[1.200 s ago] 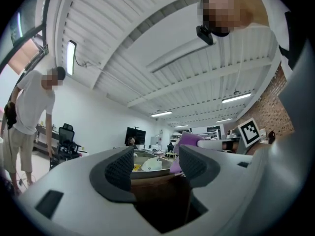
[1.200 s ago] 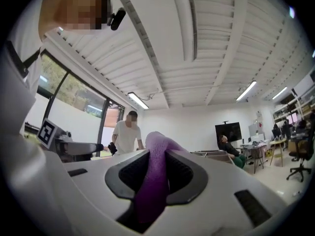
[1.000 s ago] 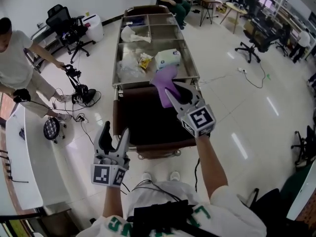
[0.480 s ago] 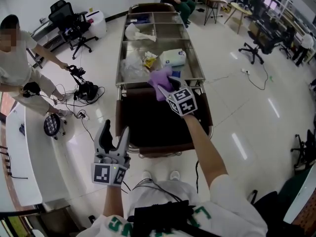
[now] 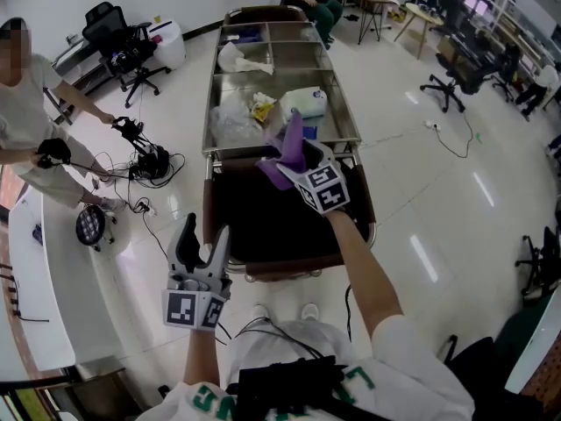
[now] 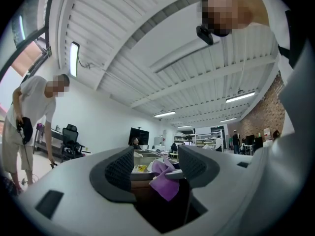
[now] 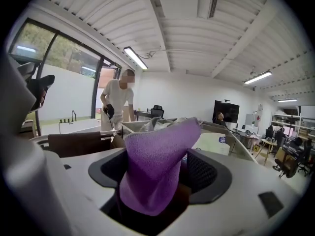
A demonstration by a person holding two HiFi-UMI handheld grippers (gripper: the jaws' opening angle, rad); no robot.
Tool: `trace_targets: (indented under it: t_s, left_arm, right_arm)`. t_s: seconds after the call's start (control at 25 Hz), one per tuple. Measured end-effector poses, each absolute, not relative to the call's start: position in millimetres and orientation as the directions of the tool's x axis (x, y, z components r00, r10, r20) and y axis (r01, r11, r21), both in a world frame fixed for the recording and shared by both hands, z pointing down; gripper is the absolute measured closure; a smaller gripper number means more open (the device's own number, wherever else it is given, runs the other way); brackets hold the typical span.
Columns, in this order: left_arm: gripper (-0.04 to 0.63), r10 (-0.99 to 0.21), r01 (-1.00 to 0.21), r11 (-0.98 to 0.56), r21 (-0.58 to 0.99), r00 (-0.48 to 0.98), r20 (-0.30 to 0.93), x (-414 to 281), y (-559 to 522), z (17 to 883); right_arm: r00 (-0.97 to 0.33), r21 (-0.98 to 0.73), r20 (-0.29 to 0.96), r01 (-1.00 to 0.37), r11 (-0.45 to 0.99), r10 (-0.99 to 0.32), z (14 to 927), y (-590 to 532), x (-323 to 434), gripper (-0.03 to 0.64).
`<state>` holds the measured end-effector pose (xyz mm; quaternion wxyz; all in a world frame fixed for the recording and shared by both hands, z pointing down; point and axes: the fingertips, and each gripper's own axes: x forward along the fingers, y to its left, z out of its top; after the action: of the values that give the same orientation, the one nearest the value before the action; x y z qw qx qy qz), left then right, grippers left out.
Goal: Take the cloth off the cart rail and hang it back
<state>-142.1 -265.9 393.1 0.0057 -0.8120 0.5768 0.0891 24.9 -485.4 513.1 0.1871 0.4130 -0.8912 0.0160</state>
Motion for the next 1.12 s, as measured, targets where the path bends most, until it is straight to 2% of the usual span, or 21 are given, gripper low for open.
trace_targets:
  t_s: [0.24,0.44,0.64,0.72,0.8,0.92,1.04,1.12]
  left_arm:
    - [0.314,-0.931,-0.935,-0.343,0.091,0.326,-0.164,-139,-265,390]
    - [0.314,-0.929,-0.932,-0.349,0.092,0.333,-0.16,-136,-266,391]
    - [0.314,-0.922,-0.924,-0.37,0.093,0.352,-0.16,-127,-264,392]
    - [0.314,-0.918,-0.921,-0.38,0.092,0.363,-0.16,-123,-263,390]
    - [0.314,-0.912,-0.915,-0.395,0.089,0.378,-0.16,-117,-262,383]
    - [0.314,-0.906,-0.91,-0.408,0.072,0.393,-0.159,-108,-261,373]
    - [0.314,-0.907,-0.915,-0.402,0.039,0.392,-0.157,-108,-261,375]
    - [0.314,-0.907,-0.917,-0.399,0.006,0.393,-0.153,-109,-261,381]
  right_arm:
    - [-0.589,0.147,0.323,-0.742,0.654,-0.741,510,-479,28,0.216]
    - [-0.607,0.103,0.224,-0.763,0.638,-0.763,480,-463,37,0.216]
    - [-0.621,0.101,0.293,-0.736,0.669,-0.727,505,-454,38,0.216]
    - [-0.627,0.087,0.281,-0.738,0.67,-0.727,506,-446,38,0.218]
    - [-0.651,0.051,0.2,-0.739,0.671,-0.732,484,-430,39,0.216]
    - [-0.681,0.013,0.007,-0.732,0.681,-0.732,431,-392,47,0.216]
    - [-0.643,-0.006,-0.17,-0.757,0.653,-0.747,390,-352,69,0.218]
    - [-0.6,-0.01,-0.219,-0.787,0.617,-0.769,376,-330,85,0.219]
